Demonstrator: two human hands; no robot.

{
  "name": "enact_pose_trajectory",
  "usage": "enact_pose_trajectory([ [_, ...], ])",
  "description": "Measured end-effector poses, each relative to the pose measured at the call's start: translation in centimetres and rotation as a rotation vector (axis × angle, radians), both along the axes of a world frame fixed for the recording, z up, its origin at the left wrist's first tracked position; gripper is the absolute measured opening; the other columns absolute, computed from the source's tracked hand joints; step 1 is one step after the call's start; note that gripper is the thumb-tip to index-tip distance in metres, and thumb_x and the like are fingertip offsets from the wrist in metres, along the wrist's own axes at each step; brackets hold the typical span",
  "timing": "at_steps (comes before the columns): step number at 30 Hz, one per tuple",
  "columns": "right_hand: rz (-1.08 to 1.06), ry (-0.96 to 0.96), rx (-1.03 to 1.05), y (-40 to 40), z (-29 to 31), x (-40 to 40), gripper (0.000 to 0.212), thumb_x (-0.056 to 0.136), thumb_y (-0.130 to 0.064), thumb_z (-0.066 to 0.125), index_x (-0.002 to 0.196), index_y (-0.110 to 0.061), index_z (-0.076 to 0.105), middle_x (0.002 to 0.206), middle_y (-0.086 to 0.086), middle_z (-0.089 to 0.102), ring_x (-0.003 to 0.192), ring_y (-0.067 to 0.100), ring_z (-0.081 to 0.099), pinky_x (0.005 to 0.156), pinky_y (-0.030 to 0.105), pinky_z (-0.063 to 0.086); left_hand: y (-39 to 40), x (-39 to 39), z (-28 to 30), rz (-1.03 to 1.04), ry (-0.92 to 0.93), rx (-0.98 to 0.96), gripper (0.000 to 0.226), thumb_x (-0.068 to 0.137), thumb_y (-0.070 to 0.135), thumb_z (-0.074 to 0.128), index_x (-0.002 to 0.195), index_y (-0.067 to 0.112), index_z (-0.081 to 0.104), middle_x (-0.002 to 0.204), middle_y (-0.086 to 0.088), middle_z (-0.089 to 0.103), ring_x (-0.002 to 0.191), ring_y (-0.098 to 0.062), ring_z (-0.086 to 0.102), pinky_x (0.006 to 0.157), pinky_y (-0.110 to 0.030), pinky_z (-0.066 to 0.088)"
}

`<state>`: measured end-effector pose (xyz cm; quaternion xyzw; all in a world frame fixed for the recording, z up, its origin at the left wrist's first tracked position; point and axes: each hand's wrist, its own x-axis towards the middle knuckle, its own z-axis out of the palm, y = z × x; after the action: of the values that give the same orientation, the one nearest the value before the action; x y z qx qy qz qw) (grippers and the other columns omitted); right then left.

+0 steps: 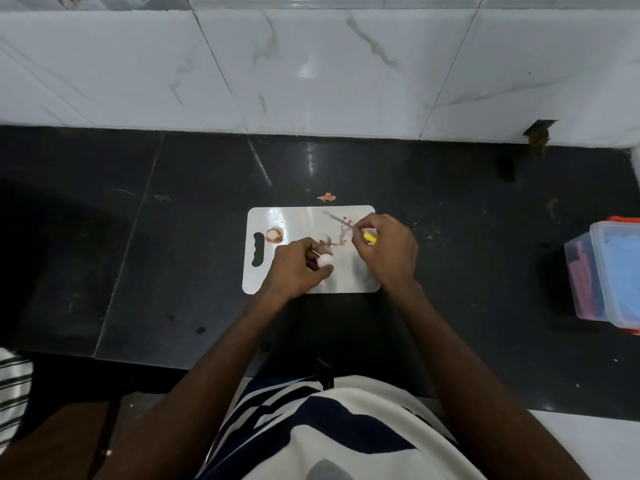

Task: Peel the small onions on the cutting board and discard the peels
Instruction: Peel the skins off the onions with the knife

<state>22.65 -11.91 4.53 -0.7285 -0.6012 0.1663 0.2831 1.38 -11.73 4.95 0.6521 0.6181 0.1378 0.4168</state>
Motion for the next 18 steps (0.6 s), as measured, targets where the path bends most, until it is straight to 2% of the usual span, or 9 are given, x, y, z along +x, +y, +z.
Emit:
enact_pose_trajectory([
  [2,-0.067,-0.069,-0.131,1.0,-0.8,0.6,0.017,0.091,-0.045,0.073,0.094,-0.029,0.077,0.092,-0.007,0.067,0.081,0.016,0.065,0.063,0.030,0.050,-0.1,-0.5,-0.4,0.053,-0.014,-0.042,0.029,0.086,0.028,0.091,0.110,0.022,0.076,0.092,0.008,0.079,0.081,-0.005,0.074,0.076,-0.014,0.055],
  [4,-0.115,-0.077,-0.223,1.6,-1.7,1.2,0.018,0.091,-0.044,0.073,0.091,-0.027,0.079,0.089,-0.005,0.067,0.080,0.019,0.067,0.062,0.028,0.045,-0.1,-1.1,-0.7,0.130,-0.067,-0.098,0.030,0.087,0.029,0.091,0.113,0.022,0.077,0.096,0.006,0.081,0.088,-0.008,0.077,0.083,-0.020,0.059],
  [7,-0.169,-0.074,-0.270,2.0,-2.7,1.6,0.018,0.092,-0.045,0.074,0.092,-0.028,0.080,0.087,-0.005,0.069,0.082,0.020,0.070,0.064,0.029,0.048,-0.2,-1.8,-1.1,0.237,-0.160,-0.150,0.026,0.090,0.027,0.089,0.113,0.022,0.077,0.103,0.002,0.081,0.097,-0.014,0.079,0.093,-0.030,0.063],
  [9,-0.170,-0.058,-0.302,2.1,-3.0,1.6,0.023,0.092,-0.050,0.075,0.098,-0.028,0.082,0.090,-0.003,0.072,0.084,0.021,0.071,0.067,0.030,0.052,-0.2,-2.1,-1.3,0.283,-0.185,-0.145,0.025,0.092,0.026,0.088,0.114,0.020,0.077,0.106,0.001,0.081,0.095,-0.012,0.078,0.092,-0.027,0.063],
  [11,-0.169,-0.025,-0.330,2.0,-2.7,1.7,0.031,0.090,-0.051,0.076,0.111,-0.029,0.082,0.100,-0.002,0.074,0.092,0.022,0.072,0.071,0.029,0.049,0.0,-2.3,-1.5,0.334,-0.193,-0.140,0.026,0.093,0.028,0.087,0.115,0.018,0.077,0.108,0.002,0.080,0.092,-0.008,0.076,0.082,-0.016,0.060],
  [13,-0.197,-0.033,-0.299,1.4,-1.9,1.5,0.044,0.088,-0.054,0.073,0.125,-0.031,0.076,0.112,-0.003,0.069,0.098,0.020,0.070,0.075,0.029,0.047,0.3,-2.6,-1.5,0.363,-0.174,-0.128,0.027,0.093,0.030,0.088,0.115,0.018,0.078,0.108,0.003,0.079,0.093,-0.005,0.075,0.076,-0.011,0.054],
  [16,-0.163,0.033,-0.190,0.4,-0.5,-0.3,0.037,0.092,-0.044,0.072,0.125,-0.027,0.071,0.111,-0.004,0.065,0.095,0.018,0.067,0.077,0.028,0.048,0.9,-3.4,-1.8,0.407,-0.152,-0.083,0.026,0.092,0.031,0.089,0.113,0.020,0.078,0.108,0.002,0.079,0.098,-0.010,0.075,0.090,-0.026,0.062],
  [18,-0.031,0.149,-0.244,-0.4,-0.2,-2.6,0.030,0.093,-0.040,0.073,0.116,-0.023,0.064,0.103,-0.002,0.067,0.091,0.020,0.067,0.076,0.030,0.051,1.2,-4.2,-1.7,0.477,-0.175,-0.070,0.027,0.088,0.032,0.091,0.111,0.020,0.080,0.106,0.002,0.081,0.099,-0.015,0.078,0.097,-0.039,0.065],
])
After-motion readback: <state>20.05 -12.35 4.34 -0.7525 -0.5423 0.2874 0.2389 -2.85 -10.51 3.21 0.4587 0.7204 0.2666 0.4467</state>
